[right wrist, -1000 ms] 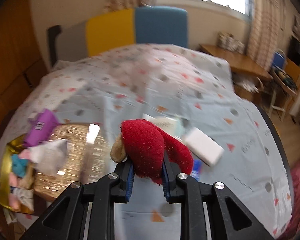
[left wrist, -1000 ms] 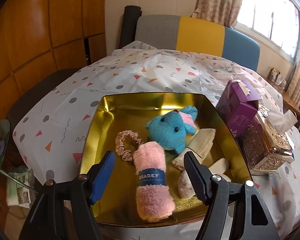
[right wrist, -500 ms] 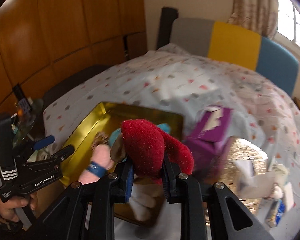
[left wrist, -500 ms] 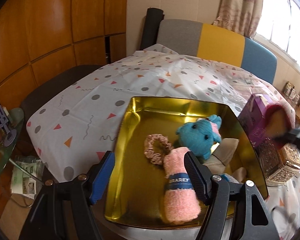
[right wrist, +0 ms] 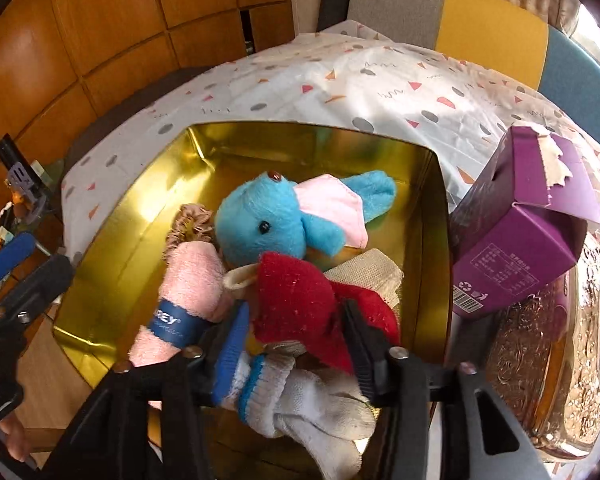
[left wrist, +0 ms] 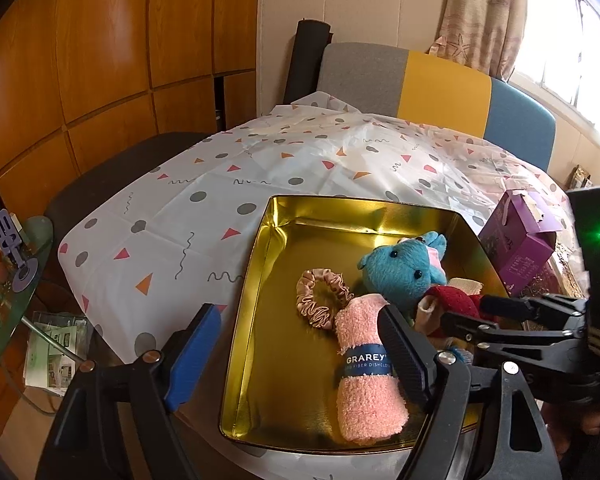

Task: Organize soft objects
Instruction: 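Carry the red sock into the gold tray and release it with the right gripper, then move both grippers back toward the remaining items on the bed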

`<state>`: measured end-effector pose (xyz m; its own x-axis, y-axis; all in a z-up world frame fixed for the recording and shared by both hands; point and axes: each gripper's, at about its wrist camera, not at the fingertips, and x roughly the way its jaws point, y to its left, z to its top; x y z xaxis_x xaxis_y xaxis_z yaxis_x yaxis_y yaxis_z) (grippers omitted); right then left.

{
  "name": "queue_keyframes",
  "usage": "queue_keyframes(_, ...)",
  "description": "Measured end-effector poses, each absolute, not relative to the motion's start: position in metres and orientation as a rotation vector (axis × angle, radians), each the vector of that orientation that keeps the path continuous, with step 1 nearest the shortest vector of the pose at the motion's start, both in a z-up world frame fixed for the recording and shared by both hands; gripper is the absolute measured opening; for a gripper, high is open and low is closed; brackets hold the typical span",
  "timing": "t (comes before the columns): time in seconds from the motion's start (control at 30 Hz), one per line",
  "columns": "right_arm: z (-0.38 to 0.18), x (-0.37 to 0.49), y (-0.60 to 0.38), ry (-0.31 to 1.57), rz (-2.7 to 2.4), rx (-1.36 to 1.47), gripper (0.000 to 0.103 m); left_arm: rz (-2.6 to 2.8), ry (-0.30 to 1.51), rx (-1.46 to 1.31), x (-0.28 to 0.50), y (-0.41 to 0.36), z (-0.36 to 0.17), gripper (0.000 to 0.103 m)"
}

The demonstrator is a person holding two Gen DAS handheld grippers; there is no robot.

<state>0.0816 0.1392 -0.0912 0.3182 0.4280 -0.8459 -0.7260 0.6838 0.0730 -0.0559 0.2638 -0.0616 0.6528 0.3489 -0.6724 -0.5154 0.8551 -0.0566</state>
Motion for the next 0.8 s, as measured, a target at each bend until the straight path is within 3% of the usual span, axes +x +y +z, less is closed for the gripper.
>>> queue_keyframes(0.8, -0.020, 0.068, 0.048, 0.727, 0.631, -0.193, 0.056, 0.397, 0.697, -0.145, -0.046, 0.219, -0.051, 0.081)
